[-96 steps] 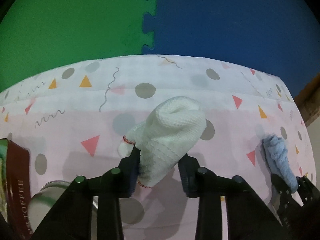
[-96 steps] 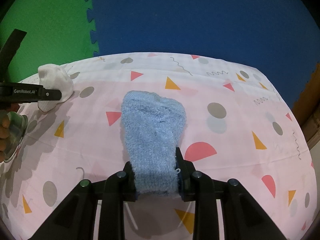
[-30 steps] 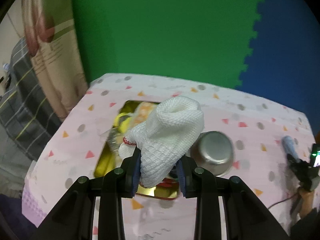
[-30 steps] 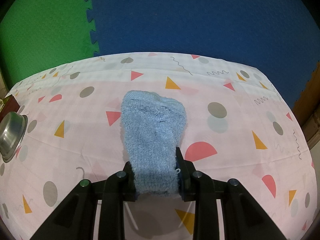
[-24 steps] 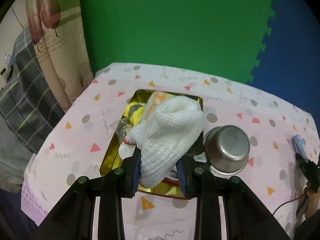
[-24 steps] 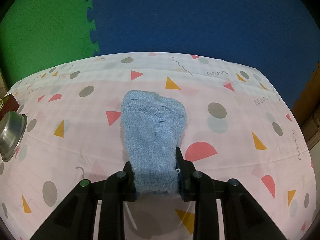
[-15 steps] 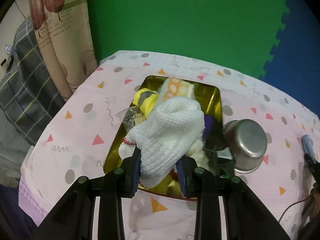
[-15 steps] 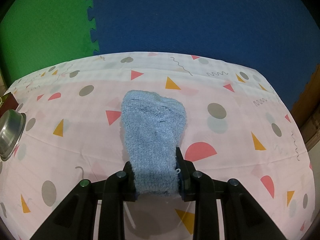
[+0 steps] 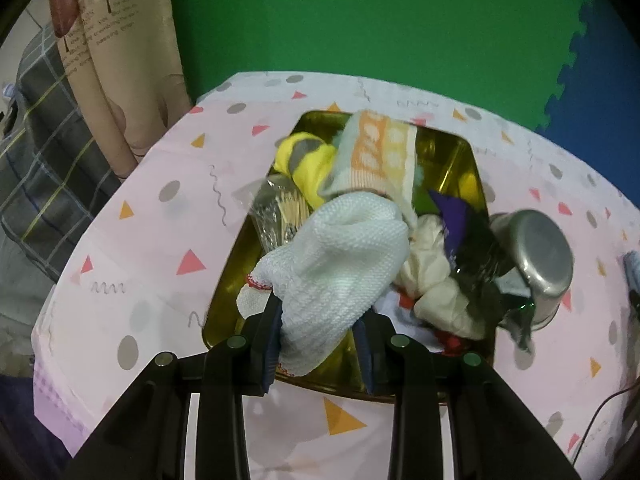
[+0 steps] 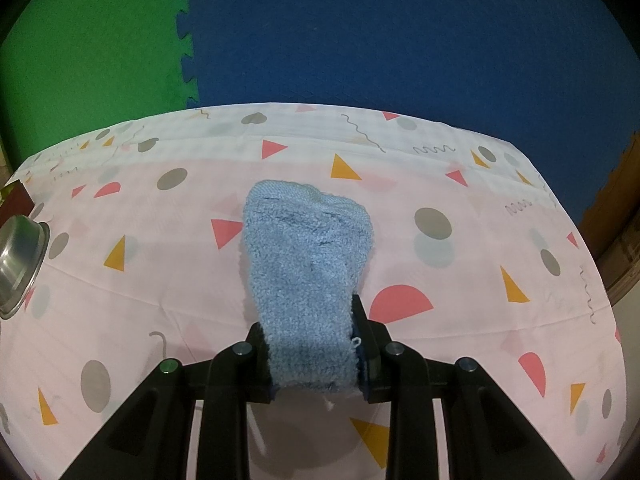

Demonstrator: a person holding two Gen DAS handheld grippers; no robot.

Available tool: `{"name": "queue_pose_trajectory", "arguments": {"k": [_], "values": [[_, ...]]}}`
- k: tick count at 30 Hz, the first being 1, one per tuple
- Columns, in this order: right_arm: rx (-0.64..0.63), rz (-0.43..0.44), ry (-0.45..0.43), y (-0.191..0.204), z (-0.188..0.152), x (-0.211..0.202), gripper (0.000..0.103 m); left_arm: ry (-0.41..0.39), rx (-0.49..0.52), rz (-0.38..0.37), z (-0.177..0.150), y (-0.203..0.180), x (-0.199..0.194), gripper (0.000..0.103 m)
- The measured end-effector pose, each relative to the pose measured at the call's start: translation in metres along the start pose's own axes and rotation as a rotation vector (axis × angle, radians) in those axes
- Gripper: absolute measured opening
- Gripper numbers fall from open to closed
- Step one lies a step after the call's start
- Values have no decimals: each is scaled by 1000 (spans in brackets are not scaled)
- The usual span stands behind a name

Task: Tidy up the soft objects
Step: 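Carry the white sock into the gold tin and open the left tool, then carry the blue towel into the gold tin and open the right tool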

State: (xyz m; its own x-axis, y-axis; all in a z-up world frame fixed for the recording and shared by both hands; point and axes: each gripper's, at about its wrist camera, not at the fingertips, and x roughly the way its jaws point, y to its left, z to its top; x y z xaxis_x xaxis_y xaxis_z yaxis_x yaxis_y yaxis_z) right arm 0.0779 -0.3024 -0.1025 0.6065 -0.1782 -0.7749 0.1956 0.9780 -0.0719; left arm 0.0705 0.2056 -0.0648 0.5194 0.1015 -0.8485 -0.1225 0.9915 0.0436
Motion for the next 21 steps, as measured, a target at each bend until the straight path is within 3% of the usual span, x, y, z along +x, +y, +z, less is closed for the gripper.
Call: {"name": "queue_pose_trajectory", "arguments": {"k": [5, 7, 12, 21], "values": [[-8, -8, -1, 0, 0, 0, 29, 5, -16, -19, -1, 3, 2, 38], [-8, -8, -1, 0, 0, 0, 29, 3, -22, -27, -1, 4, 0, 54], [-13, -14, -4, 1, 0, 0, 29, -57, 8, -30, -1, -1, -16, 69], [-10, -3, -13, 0, -1, -1, 28, -140, 30, 10, -9, 0, -45, 70]]}}
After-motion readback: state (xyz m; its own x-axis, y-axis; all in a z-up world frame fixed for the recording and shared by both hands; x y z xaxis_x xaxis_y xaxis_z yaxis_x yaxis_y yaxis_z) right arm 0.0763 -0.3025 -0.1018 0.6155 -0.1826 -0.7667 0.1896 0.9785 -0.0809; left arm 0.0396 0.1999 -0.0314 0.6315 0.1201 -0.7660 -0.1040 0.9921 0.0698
